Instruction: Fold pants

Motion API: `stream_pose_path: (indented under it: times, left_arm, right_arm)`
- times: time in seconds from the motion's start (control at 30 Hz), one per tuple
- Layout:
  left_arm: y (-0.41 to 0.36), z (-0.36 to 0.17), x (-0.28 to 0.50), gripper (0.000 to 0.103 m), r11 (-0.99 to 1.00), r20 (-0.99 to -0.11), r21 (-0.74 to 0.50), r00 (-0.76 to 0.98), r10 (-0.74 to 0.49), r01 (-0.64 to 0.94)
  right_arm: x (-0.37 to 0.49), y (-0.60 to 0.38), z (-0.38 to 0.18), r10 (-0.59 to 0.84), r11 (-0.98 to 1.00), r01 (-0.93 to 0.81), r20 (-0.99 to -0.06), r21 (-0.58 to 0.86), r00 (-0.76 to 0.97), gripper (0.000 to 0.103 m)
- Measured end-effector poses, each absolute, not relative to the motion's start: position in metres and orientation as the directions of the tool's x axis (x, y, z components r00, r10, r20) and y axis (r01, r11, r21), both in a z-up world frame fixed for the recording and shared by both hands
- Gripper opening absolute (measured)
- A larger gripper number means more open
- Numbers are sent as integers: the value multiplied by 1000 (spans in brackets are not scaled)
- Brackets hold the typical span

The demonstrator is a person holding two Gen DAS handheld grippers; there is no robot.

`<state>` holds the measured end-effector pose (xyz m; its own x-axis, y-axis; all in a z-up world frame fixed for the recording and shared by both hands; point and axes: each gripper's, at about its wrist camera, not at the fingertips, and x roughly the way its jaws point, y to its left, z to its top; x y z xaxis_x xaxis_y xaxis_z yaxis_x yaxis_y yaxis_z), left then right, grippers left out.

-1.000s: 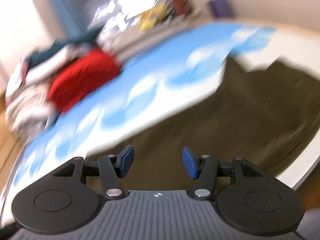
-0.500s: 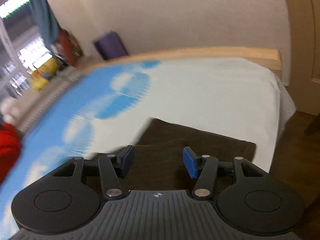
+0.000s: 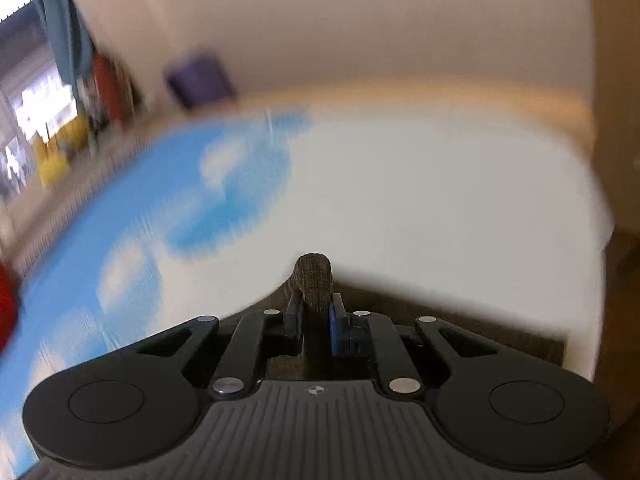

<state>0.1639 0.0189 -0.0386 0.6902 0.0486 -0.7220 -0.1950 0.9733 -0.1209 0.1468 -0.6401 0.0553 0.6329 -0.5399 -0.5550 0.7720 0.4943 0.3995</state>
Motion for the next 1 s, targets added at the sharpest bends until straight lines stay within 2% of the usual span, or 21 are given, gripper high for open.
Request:
stream_pose_path:
  times: [0.07,0.13,0.2,0.27,0.3,0.33,0.43,0.57,0.67,0.73,0.87,0.93,0.97,1.0]
  left_arm:
    - [21,-38,164,102,971,-722,-135,691,39,-195]
    - [21,-37,164,102,971,-721,-141,692,35,-196]
    - [21,-37,163,102,971,-720,-141,693,33,-192]
    - [20,-38,162,102,975,-720,-124,693,39,-184]
    - [18,-38,161,102,977,-719,-117,694,42,-180]
    - [17,-39,160,102,978,-718,-109,695,46,-178]
    - [16,-39,160,102,978,-718,-104,694,50,-179]
    - [19,-38,160,102,973,-719,-120,693,51,-196]
    - [19,-39,160,102,974,-720,-109,691,60,-198]
    - [20,-39,160,102,973,-722,-111,690,59,-200]
    - [22,-38,159,102,971,-722,-123,690,55,-206]
    - [24,-38,159,102,971,-723,-122,689,55,-205]
    - [25,-38,159,102,971,-723,-124,689,54,-207]
    - [26,-38,159,102,970,-723,-128,688,53,-209]
  right_arm:
    - [119,-641,74,-578,474,773,-513,422,635,12]
    - [91,-650,60,-591,445,793,-529,416,609,12]
    - [72,-664,18,-579,392,849,-623,353,526,12]
    - [55,-682,-34,-480,302,881,-741,364,470,12]
    - [41,-683,-47,-487,273,852,-699,448,523,10]
    - [36,-681,-47,-497,283,837,-675,468,546,11]
    - [42,-675,-37,-509,339,849,-680,404,527,12]
    - [34,-678,-6,-501,348,805,-630,481,593,12]
    - [25,-671,17,-511,392,781,-590,487,625,11]
    - [25,-669,14,-519,392,800,-608,455,600,11]
    - [23,-680,-33,-505,252,880,-722,402,474,13]
    - [26,-675,-37,-547,266,895,-708,359,447,31]
    - [28,-673,-34,-574,274,907,-702,320,421,49]
    - [29,-673,-29,-598,284,917,-696,281,398,59]
